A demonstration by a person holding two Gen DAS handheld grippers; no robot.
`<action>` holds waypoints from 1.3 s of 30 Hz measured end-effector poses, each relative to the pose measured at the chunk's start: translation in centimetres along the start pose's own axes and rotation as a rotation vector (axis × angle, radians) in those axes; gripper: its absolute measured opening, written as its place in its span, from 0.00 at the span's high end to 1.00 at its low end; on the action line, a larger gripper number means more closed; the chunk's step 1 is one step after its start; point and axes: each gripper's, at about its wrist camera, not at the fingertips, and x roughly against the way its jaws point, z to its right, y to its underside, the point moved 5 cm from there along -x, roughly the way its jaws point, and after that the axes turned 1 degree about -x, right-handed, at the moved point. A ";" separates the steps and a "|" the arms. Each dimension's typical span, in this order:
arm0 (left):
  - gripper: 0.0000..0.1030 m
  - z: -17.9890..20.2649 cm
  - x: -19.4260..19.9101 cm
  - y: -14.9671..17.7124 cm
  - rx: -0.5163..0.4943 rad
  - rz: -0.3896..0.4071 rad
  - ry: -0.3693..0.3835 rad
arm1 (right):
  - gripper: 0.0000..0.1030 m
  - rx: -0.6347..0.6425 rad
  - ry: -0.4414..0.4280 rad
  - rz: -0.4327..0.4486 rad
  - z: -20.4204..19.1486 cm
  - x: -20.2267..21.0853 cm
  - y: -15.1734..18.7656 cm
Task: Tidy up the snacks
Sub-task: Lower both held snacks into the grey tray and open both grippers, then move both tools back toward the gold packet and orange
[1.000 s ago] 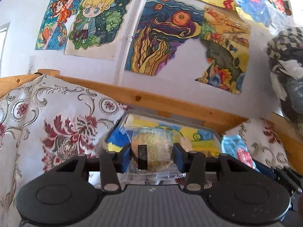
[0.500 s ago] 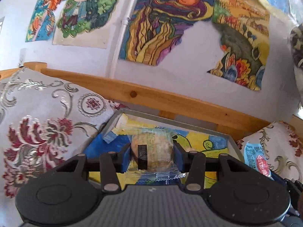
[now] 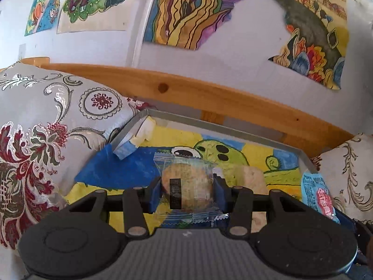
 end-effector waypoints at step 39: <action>0.01 -2.7 5.8 -1.3 0.098 0.097 -0.065 | 0.02 -0.070 0.066 0.100 0.8 5.9 -2.7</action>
